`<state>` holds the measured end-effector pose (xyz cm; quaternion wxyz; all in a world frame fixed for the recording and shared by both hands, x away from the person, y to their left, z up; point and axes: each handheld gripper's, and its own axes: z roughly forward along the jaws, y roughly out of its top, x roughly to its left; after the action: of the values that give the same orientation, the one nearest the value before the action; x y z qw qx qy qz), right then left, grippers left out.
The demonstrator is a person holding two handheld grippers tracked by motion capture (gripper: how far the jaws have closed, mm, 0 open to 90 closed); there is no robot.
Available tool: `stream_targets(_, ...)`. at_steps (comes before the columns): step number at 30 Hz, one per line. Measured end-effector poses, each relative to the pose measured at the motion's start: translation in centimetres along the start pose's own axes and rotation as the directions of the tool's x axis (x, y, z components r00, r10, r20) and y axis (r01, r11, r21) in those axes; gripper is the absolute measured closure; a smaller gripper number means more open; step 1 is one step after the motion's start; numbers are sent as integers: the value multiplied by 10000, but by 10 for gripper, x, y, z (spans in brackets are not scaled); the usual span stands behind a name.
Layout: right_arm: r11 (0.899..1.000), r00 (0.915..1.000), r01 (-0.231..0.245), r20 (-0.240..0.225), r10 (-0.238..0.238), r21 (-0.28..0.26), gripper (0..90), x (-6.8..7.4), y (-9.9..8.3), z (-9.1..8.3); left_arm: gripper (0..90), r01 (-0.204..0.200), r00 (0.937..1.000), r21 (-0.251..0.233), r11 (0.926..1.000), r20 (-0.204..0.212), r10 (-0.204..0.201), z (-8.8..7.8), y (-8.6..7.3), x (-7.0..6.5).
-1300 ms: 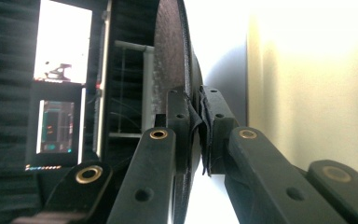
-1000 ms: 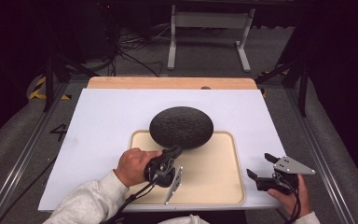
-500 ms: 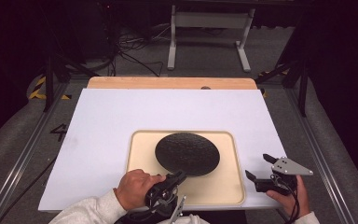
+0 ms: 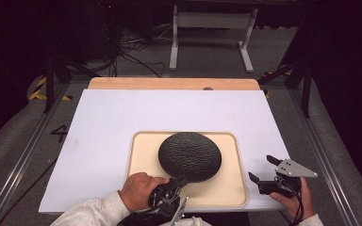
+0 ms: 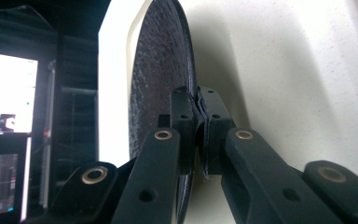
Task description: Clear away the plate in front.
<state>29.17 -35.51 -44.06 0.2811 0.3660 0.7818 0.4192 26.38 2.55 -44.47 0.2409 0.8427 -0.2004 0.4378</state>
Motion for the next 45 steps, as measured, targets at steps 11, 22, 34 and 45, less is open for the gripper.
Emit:
stream_targets(11, 10000, 10000, 52, 2, -52, 71, 86, 1, -1, 1, 858, 298, 9981, -180, 9994, 549, -288, 7, -2, -1)
stream_targets(22, 9999, 10000, 49, 11, -49, 106, 86, 0, -1, 1, 824, 871, 9884, -137, 9961, 1261, -847, 12, -7, 1)
stream_targets(34, 9996, 9997, 53, 231, -60, 289, 86, 0, -2, 2, 785, 1567, 9635, 130, 9876, 2178, -1558, 17, -10, 2)
stream_targets(45, 9996, 9992, 23, 392, -34, 280, 88, -1, -2, 2, 775, 2278, 9406, 22, 9737, 2582, -2207, 16, -14, 6)
